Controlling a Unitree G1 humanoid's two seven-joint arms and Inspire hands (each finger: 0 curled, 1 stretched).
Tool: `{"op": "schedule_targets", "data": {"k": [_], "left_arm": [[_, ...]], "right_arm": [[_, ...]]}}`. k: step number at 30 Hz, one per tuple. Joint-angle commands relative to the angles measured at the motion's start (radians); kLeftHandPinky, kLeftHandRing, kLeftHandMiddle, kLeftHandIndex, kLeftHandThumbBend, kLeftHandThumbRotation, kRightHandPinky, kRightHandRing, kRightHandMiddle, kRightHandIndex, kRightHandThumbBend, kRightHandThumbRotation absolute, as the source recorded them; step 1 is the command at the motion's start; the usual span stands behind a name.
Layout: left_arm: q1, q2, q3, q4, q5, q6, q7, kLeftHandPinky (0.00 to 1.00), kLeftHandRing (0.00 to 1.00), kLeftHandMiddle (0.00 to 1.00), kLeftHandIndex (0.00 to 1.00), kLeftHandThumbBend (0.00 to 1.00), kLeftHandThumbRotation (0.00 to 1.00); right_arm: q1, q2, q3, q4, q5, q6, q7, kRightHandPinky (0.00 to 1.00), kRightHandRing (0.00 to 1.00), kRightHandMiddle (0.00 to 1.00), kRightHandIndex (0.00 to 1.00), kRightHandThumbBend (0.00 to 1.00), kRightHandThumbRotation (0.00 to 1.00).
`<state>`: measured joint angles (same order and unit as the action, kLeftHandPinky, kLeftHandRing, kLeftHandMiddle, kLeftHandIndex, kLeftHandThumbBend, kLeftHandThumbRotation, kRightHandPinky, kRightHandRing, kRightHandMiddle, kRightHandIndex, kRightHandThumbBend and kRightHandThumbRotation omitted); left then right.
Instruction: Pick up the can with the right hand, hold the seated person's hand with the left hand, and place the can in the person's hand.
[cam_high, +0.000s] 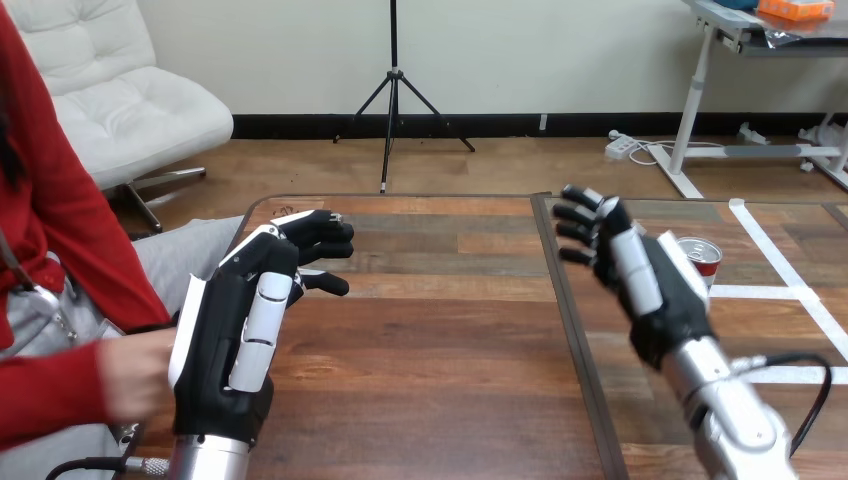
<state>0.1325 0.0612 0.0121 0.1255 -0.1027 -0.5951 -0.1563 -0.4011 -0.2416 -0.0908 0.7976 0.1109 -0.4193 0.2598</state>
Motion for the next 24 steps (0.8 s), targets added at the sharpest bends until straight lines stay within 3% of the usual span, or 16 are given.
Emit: {"op": "schedule_targets", "data": {"k": [1,10,22,24], "left_arm": [[-0.061,-0.004,0.003,-0.007,0.014,-0.005,0.006,0.53,0.67,0.68,0.65,0.62,0.93],[-0.065,-0.007,0.0,0.0,0.009,-0.008,0.002,0.52,0.66,0.67,0.64,0.63,0.92],[-0.066,-0.004,0.002,0.003,0.016,-0.007,0.005,0.51,0.66,0.68,0.64,0.63,0.92],[-0.066,-0.002,0.003,0.003,0.018,-0.007,0.006,0.51,0.66,0.68,0.64,0.64,0.91]], "right_arm": [[-0.234,-0.054,-0.055,0.087,0.006,-0.058,-0.025,0.85,0.89,0.89,0.9,0.91,1.0],[-0.318,-0.083,-0.07,0.181,0.014,-0.067,-0.04,0.84,0.88,0.87,0.88,0.93,1.0],[-0.412,-0.12,-0.08,0.275,-0.001,-0.07,-0.056,0.82,0.87,0.87,0.86,0.92,1.0],[-0.426,-0.13,-0.071,0.292,-0.02,-0.078,-0.077,0.82,0.87,0.87,0.86,0.93,1.0]]}}
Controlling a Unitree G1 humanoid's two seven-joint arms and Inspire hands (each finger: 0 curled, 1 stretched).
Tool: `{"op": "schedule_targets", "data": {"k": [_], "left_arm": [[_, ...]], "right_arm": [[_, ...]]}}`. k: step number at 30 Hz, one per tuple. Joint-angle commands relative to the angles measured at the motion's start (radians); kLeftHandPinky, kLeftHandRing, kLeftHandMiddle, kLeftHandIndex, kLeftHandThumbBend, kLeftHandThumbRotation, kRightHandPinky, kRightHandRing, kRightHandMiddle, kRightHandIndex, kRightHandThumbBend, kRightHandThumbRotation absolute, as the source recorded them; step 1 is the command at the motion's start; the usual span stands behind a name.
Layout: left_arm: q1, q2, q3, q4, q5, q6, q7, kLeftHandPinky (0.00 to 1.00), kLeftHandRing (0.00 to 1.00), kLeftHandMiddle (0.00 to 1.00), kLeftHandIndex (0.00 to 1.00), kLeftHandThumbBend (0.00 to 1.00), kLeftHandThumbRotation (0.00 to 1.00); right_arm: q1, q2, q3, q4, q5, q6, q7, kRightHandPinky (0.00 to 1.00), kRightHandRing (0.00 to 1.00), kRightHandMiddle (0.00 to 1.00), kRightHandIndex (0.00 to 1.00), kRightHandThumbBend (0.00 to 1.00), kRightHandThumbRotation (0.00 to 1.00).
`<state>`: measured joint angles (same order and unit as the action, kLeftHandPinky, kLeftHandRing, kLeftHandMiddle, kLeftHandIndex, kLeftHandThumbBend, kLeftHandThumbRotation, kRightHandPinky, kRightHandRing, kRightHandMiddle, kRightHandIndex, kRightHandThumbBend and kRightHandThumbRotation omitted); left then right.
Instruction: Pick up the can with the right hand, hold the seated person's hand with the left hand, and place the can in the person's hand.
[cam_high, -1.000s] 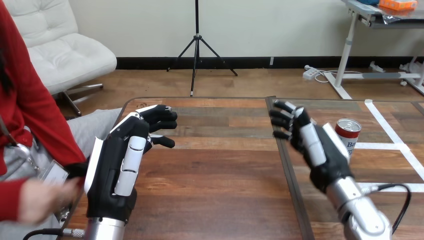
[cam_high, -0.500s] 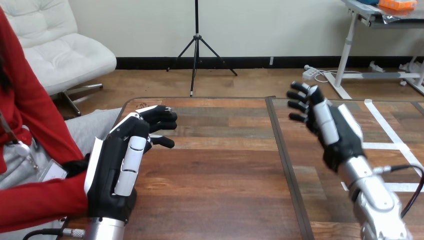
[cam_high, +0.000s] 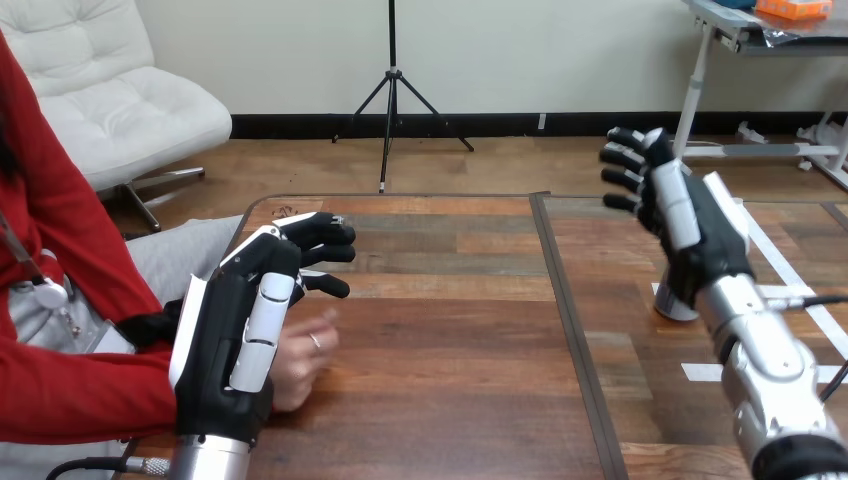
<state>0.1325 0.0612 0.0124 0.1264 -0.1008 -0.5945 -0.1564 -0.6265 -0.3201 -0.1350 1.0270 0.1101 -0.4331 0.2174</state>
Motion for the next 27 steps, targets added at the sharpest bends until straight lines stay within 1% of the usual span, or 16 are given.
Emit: {"op": "schedule_targets", "data": {"k": [1,3,7,10,12,14,17,19,22,25,27], "left_arm": [[-0.066,-0.002,0.003,0.002,0.017,-0.007,0.006,0.51,0.66,0.68,0.64,0.64,0.91],[-0.066,-0.003,0.003,0.001,0.018,-0.006,0.008,0.5,0.66,0.68,0.64,0.64,0.91],[-0.068,-0.004,0.004,0.006,0.022,-0.012,0.011,0.5,0.66,0.68,0.64,0.65,0.91],[-0.069,-0.006,0.004,0.008,0.02,-0.014,0.009,0.5,0.66,0.67,0.64,0.64,0.91],[-0.069,-0.007,0.003,0.008,0.017,-0.014,0.007,0.5,0.66,0.67,0.64,0.64,0.91],[-0.069,-0.007,0.002,0.008,0.015,-0.014,0.004,0.49,0.65,0.67,0.64,0.63,0.91],[-0.069,-0.008,0.001,0.009,0.013,-0.014,0.001,0.49,0.65,0.67,0.64,0.63,0.91],[-0.069,-0.008,0.0,0.008,0.013,-0.013,0.0,0.48,0.65,0.67,0.64,0.62,0.91],[-0.068,-0.01,0.0,0.007,0.02,-0.011,0.007,0.48,0.65,0.67,0.63,0.62,0.91],[-0.069,-0.01,0.0,0.01,0.021,-0.015,0.006,0.48,0.65,0.67,0.63,0.62,0.91],[-0.069,-0.01,-0.001,0.01,0.02,-0.015,0.005,0.47,0.65,0.67,0.63,0.61,0.91]], "right_arm": [[-0.205,-0.055,-0.025,0.068,-0.025,-0.067,-0.04,0.82,0.87,0.87,0.86,0.93,1.0],[-0.221,-0.065,-0.017,0.086,-0.041,-0.065,-0.056,0.82,0.87,0.86,0.86,0.94,1.0],[-0.246,-0.079,-0.011,0.112,-0.058,-0.053,-0.066,0.82,0.86,0.86,0.86,0.98,1.0],[-0.264,-0.09,-0.002,0.13,-0.079,-0.054,-0.078,0.82,0.87,0.86,0.86,0.99,1.0],[-0.276,-0.1,0.01,0.14,-0.102,-0.048,-0.095,0.82,0.87,0.86,0.86,0.99,1.0],[-0.287,-0.107,0.014,0.15,-0.115,-0.043,-0.098,0.83,0.87,0.86,0.86,1.0,1.0],[-0.302,-0.114,0.012,0.167,-0.126,-0.034,-0.095,0.83,0.88,0.87,0.87,0.99,1.0],[-0.309,-0.117,0.011,0.176,-0.132,-0.028,-0.098,0.83,0.89,0.87,0.87,0.97,1.0],[-0.319,-0.125,0.02,0.187,-0.155,-0.019,-0.111,0.84,0.89,0.88,0.87,0.93,1.0],[-0.329,-0.134,0.034,0.196,-0.183,-0.013,-0.13,0.83,0.89,0.88,0.87,0.91,1.0],[-0.336,-0.144,0.051,0.204,-0.215,-0.004,-0.152,0.82,0.88,0.88,0.87,0.89,1.0]]}}
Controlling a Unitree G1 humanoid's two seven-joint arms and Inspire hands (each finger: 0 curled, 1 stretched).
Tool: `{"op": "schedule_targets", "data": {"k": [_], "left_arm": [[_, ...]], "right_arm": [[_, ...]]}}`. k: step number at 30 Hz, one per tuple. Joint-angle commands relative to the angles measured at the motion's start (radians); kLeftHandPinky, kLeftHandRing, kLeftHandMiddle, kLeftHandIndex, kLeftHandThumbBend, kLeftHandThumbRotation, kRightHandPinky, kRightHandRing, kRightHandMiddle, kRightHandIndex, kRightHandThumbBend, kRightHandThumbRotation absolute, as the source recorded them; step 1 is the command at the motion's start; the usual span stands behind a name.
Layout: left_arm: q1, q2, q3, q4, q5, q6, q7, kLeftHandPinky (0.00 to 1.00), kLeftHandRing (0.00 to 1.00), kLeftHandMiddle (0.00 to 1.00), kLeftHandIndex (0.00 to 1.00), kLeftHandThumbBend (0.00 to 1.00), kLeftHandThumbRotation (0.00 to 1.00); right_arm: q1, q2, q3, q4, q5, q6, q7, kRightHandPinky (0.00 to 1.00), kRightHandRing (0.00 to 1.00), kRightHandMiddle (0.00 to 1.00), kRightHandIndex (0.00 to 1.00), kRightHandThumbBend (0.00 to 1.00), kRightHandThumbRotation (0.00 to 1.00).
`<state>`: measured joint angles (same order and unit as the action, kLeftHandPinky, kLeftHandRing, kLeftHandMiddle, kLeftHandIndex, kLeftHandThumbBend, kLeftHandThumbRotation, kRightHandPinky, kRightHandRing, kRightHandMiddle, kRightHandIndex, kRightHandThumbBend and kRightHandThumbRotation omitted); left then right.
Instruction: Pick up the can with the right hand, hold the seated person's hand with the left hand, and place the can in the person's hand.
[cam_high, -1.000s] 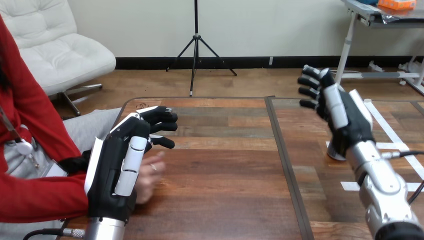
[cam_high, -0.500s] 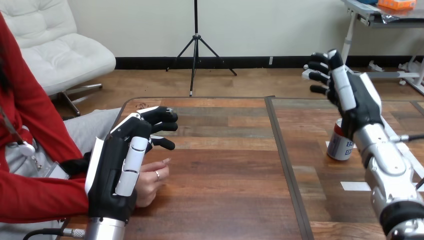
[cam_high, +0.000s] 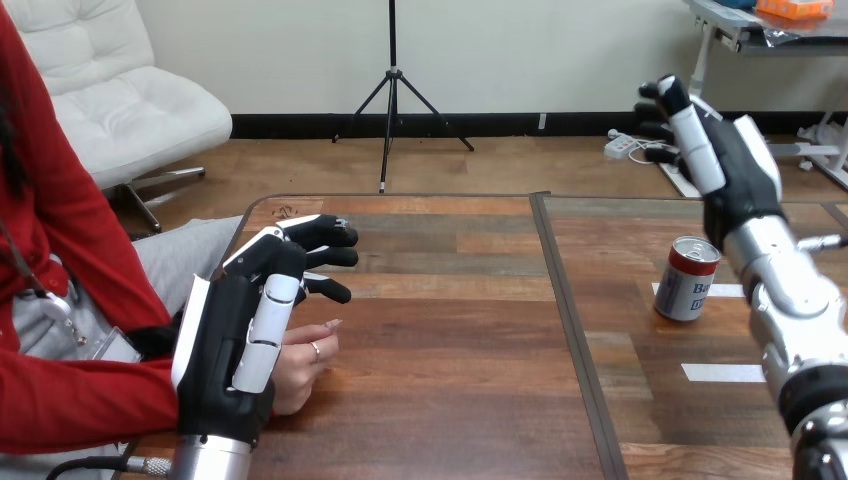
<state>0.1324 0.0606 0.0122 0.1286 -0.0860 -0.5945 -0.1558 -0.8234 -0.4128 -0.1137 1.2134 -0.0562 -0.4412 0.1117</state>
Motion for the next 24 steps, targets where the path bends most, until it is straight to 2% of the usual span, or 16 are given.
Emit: {"op": "schedule_targets", "data": {"k": [1,6,8,11,20,24], "left_arm": [[-0.069,-0.01,-0.001,0.008,0.005,-0.015,0.004,0.47,0.65,0.67,0.63,0.61,0.91],[-0.07,-0.008,0.0,0.008,0.006,-0.017,0.003,0.47,0.64,0.66,0.63,0.59,0.9],[-0.069,-0.007,0.0,0.007,0.004,-0.016,0.001,0.47,0.65,0.66,0.63,0.58,0.9],[-0.069,-0.006,0.001,0.007,-0.003,-0.015,-0.003,0.47,0.65,0.67,0.63,0.57,0.9],[-0.068,-0.003,0.003,0.003,0.0,-0.013,-0.003,0.47,0.64,0.66,0.63,0.57,0.9],[-0.066,-0.003,0.002,-0.002,-0.004,-0.006,-0.006,0.47,0.64,0.66,0.63,0.57,0.9]], "right_arm": [[-0.141,-0.053,0.034,0.021,-0.058,0.006,-0.053,0.81,0.88,0.88,0.87,0.89,1.0],[-0.156,-0.064,0.047,0.041,-0.088,0.021,-0.062,0.81,0.88,0.89,0.88,0.82,1.0],[-0.16,-0.07,0.061,0.048,-0.112,0.03,-0.078,0.84,0.9,0.9,0.88,0.74,1.0],[-0.167,-0.078,0.088,0.058,-0.153,0.051,-0.108,0.84,0.89,0.9,0.88,0.73,1.0],[-0.186,-0.085,0.104,0.082,-0.195,0.121,-0.132,0.88,0.92,0.91,0.88,0.75,1.0],[-0.187,-0.088,0.12,0.081,-0.219,0.13,-0.143,0.89,0.93,0.92,0.89,0.74,1.0]]}}
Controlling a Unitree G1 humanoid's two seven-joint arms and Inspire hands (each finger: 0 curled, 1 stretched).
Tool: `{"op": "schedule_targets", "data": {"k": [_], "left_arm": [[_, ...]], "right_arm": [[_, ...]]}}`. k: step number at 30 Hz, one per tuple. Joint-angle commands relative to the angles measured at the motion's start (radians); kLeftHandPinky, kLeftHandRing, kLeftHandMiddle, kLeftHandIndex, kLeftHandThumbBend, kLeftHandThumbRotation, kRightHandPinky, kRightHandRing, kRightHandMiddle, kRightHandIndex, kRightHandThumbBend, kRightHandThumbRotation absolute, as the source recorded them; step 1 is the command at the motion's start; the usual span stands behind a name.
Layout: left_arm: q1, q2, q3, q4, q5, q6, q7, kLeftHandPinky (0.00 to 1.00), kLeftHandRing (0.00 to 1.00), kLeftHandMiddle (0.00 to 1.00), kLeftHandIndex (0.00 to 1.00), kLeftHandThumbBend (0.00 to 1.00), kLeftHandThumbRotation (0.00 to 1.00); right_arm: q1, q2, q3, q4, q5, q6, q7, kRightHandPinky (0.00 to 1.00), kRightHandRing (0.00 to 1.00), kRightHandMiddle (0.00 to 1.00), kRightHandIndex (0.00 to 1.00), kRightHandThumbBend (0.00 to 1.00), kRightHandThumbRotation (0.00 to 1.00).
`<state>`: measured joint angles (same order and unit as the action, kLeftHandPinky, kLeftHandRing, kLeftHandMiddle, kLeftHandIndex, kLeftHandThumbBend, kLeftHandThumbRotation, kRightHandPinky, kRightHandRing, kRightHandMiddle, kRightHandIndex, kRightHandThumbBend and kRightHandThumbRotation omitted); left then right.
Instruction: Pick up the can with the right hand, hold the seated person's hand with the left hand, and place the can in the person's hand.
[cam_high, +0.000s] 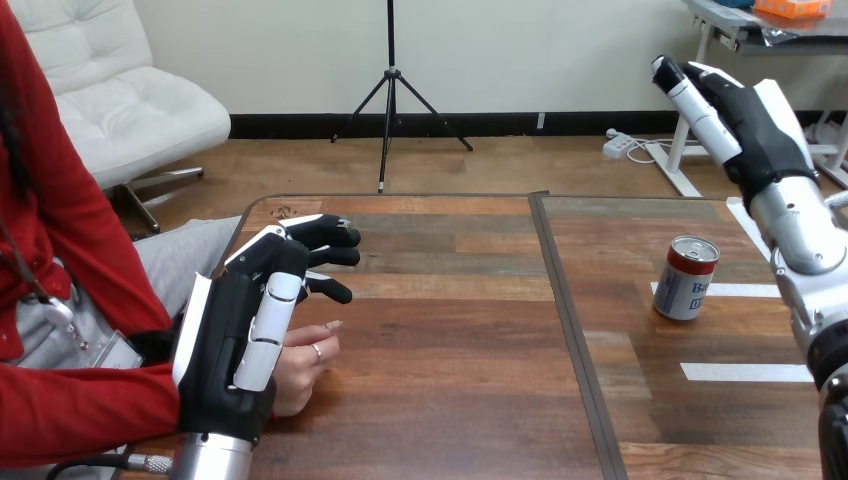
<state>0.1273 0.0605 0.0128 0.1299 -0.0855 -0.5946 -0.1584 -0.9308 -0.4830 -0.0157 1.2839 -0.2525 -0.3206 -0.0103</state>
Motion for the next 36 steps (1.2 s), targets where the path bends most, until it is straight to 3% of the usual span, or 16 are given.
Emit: {"op": "schedule_targets", "data": {"k": [1,2,5,10,18,24,28,36], "left_arm": [[-0.06,-0.003,0.001,-0.004,-0.005,-0.005,-0.003,0.47,0.64,0.66,0.63,0.57,0.9],[-0.06,-0.003,0.001,-0.005,-0.005,-0.004,-0.004,0.47,0.64,0.66,0.63,0.57,0.9],[-0.059,-0.003,0.001,-0.007,-0.007,-0.001,-0.005,0.47,0.64,0.66,0.62,0.57,0.9],[-0.062,-0.004,0.0,0.0,-0.013,-0.01,-0.011,0.47,0.63,0.65,0.62,0.57,0.89],[-0.061,-0.003,0.001,0.001,-0.002,-0.015,-0.007,0.46,0.63,0.64,0.62,0.56,0.88],[-0.06,-0.004,0.001,-0.003,0.001,-0.009,-0.004,0.47,0.62,0.64,0.62,0.56,0.88],[-0.062,-0.002,0.001,-0.001,-0.011,-0.007,-0.013,0.47,0.61,0.63,0.62,0.56,0.87],[-0.062,-0.003,0.002,0.0,-0.011,-0.009,-0.013,0.47,0.6,0.62,0.62,0.57,0.86]], "right_arm": [[-0.08,-0.018,0.023,0.011,-0.025,0.01,-0.022,0.89,0.93,0.92,0.89,0.73,1.0],[-0.083,-0.02,0.031,0.013,-0.034,0.026,-0.023,0.88,0.92,0.92,0.9,0.7,1.0],[-0.088,-0.023,0.044,0.02,-0.051,0.057,-0.02,0.87,0.92,0.93,0.92,0.73,1.0],[-0.097,-0.027,0.069,0.029,-0.082,0.108,-0.018,0.84,0.92,0.94,0.94,0.83,1.0],[-0.096,-0.031,0.097,0.037,-0.118,0.146,-0.017,0.83,0.92,0.94,0.94,0.95,1.0],[-0.104,-0.028,0.128,0.041,-0.151,0.223,-0.013,0.85,0.96,0.98,0.96,0.99,1.0],[-0.092,-0.025,0.129,0.037,-0.151,0.211,-0.018,0.87,0.98,0.99,0.97,1.0,0.99],[-0.087,-0.019,0.131,0.041,-0.148,0.249,-0.003,0.88,0.99,0.99,0.99,0.99,0.82]]}}
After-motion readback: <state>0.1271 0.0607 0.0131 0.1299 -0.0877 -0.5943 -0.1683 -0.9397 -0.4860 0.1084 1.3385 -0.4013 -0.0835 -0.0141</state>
